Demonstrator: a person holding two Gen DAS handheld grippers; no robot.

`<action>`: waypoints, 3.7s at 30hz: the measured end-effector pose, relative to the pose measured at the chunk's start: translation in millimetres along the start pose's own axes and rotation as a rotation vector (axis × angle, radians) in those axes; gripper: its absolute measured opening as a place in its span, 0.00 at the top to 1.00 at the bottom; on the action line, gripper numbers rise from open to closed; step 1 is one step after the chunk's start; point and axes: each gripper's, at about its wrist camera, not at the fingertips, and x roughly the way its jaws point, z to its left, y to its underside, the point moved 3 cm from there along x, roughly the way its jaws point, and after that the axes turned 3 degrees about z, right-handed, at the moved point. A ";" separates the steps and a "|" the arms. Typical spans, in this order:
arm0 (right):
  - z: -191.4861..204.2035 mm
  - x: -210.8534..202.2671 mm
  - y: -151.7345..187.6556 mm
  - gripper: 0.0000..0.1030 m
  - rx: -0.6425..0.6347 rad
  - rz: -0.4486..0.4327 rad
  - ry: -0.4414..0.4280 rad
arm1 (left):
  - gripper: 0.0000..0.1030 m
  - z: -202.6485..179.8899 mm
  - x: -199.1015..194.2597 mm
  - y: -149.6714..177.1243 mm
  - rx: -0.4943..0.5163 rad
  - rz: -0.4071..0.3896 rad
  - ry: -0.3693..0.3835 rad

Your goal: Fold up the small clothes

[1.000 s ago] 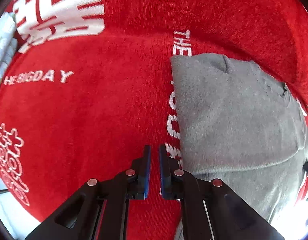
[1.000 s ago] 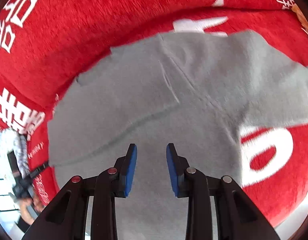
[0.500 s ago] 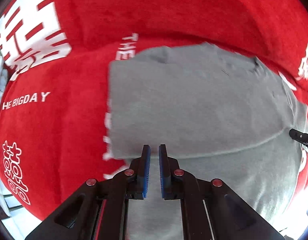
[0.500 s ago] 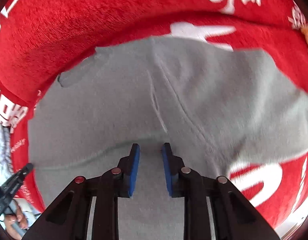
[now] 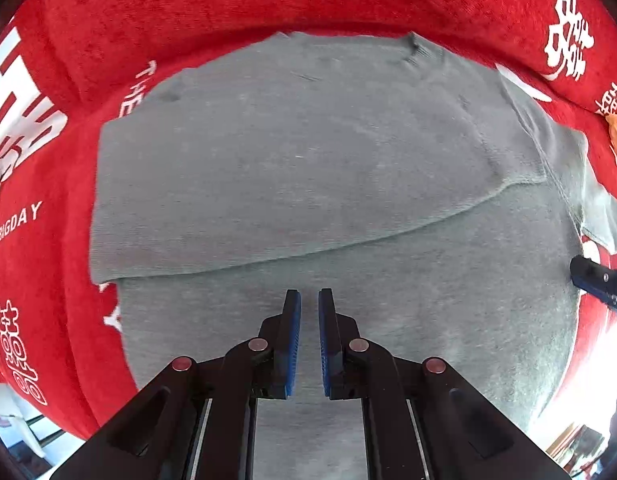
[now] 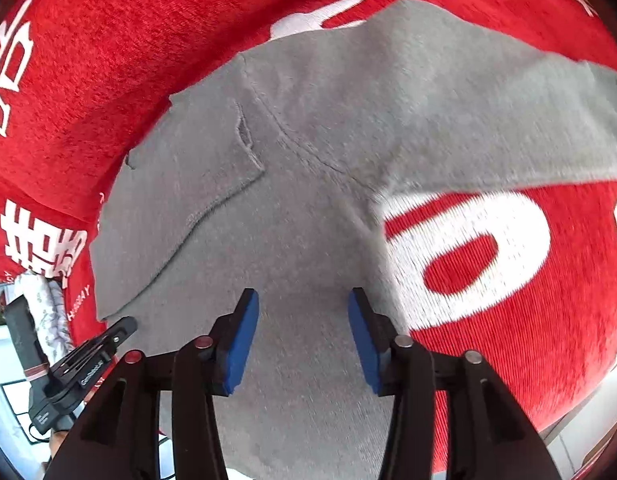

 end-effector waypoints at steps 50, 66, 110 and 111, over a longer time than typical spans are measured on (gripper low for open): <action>-299.8 -74.0 -49.2 0.36 0.893 -0.459 -0.553 | 0.01 -226.4 2.2 -31.9 0.160 -0.005 0.020; -155.4 -101.6 -97.9 0.93 0.487 -0.383 -0.873 | 0.01 -166.2 -9.1 -39.1 0.119 -0.034 0.006; 265.5 122.3 15.0 0.89 -0.775 0.090 0.024 | 0.01 116.1 -23.8 41.8 -0.361 -0.097 -0.066; 268.9 129.1 17.6 0.88 -0.772 0.103 0.048 | 0.01 120.6 -23.4 42.9 -0.371 -0.097 -0.068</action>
